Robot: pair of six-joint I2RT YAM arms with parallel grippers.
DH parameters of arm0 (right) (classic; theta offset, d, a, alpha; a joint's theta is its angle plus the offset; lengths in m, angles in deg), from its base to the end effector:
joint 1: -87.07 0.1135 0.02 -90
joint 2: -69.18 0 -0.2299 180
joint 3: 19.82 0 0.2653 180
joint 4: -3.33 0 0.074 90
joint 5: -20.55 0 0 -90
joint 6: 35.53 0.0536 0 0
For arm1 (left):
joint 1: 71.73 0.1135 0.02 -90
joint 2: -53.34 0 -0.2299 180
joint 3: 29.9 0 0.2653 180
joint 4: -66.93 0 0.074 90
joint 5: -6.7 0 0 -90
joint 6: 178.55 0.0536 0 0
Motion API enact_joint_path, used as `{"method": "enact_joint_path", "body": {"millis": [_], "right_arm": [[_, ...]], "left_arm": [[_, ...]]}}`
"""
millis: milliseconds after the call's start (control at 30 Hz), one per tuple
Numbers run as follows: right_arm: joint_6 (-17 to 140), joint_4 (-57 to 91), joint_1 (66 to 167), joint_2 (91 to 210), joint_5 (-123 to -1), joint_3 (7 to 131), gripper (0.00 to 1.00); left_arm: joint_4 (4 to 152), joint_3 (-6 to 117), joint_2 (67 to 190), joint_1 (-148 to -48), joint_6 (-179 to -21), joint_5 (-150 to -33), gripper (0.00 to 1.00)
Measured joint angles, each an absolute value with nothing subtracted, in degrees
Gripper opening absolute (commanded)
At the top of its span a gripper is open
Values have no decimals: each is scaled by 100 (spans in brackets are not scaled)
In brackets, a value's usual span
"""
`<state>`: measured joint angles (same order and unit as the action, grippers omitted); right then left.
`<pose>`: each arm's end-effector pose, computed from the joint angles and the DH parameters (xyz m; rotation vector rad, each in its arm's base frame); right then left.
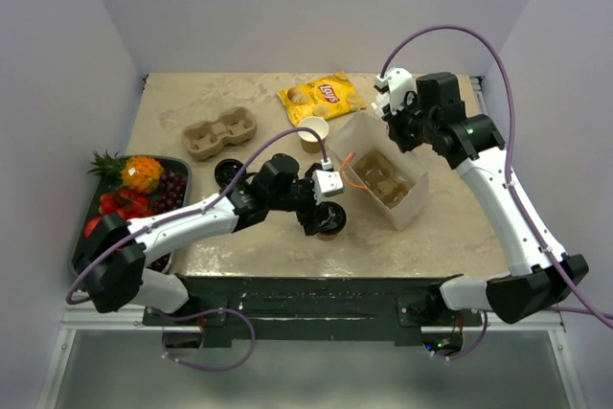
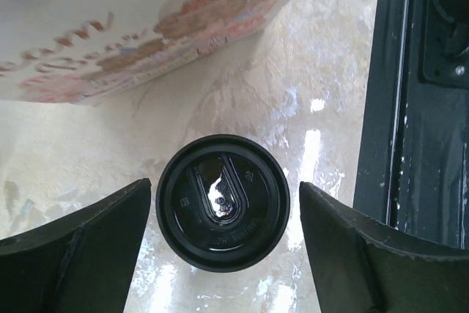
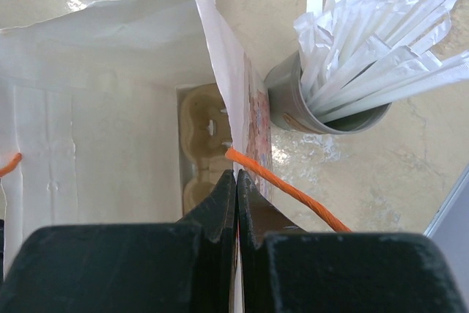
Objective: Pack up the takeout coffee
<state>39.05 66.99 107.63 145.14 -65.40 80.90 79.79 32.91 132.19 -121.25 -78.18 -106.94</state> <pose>0.2836 0.1104 0.3676 -0.7313 2.1287 0.1277 0.2033 -0.2713 0.2063 1.2869 1.7086 -0.8384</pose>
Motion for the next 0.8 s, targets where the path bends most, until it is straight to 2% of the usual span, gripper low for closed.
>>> {"method": "enact_joint_path", "body": {"millis": [267,567,800], "right_arm": [[3903,6692,10763,14414,-6544,8005,0],[3903,6655,10763,14287,-6544,7828,0],[3900,6633,10763,14289,-6544,7811,0]], "left_arm": [[9033,3983,14078,-12125,-7527,-10759,85],[9339,4158,14133,-12125,-7411,-10779,73],[9332,4200,14179,-12182,-7394,-10676,76]]}}
